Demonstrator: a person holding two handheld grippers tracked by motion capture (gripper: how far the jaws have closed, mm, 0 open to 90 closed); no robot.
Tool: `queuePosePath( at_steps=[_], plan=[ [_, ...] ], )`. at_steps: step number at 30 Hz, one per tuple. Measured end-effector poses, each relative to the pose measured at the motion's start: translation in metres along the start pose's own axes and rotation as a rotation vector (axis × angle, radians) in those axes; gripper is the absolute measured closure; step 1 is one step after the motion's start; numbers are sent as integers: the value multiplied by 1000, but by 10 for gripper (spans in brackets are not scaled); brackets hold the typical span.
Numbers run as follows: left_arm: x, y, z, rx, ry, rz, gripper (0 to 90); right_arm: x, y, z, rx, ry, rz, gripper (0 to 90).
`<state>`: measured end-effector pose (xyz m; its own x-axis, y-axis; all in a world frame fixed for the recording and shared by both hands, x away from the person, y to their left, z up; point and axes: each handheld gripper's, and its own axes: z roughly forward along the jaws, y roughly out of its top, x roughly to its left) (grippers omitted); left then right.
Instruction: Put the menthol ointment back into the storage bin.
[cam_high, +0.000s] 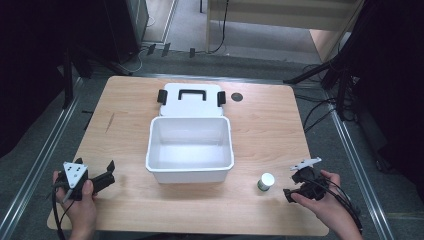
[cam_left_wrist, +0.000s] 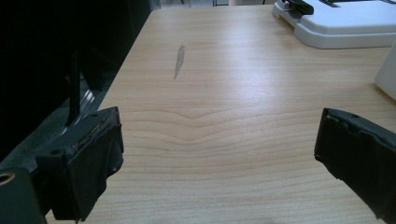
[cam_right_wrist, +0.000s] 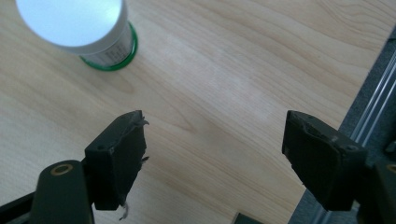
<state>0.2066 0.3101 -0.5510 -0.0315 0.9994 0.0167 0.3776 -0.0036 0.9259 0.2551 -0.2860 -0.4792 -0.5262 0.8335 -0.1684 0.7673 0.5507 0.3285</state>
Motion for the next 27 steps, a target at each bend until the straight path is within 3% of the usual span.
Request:
queuePosePath(
  at_steps=[2, 5, 8, 13, 19, 27],
  plan=[
    [2, 0, 0, -2, -11, -10, 18, 4, 5, 0, 38, 18, -58, 250],
    [4, -1, -1, -5, -31, -33, 18, 11, 13, 2, 110, 87, -134, 247],
    [6, -1, -2, -7, -40, -40, 18, 18, 22, 2, 161, 111, -177, 246],
    [5, -1, -3, -11, -47, -26, 18, 25, 38, -1, 187, 157, -178, 235],
    [5, -1, -2, -5, -48, -29, 18, 31, 53, -2, 178, 178, -174, 248],
    [6, -1, -2, 2, -54, -33, 18, 34, 67, 7, 193, 201, -148, 371]
  ],
)
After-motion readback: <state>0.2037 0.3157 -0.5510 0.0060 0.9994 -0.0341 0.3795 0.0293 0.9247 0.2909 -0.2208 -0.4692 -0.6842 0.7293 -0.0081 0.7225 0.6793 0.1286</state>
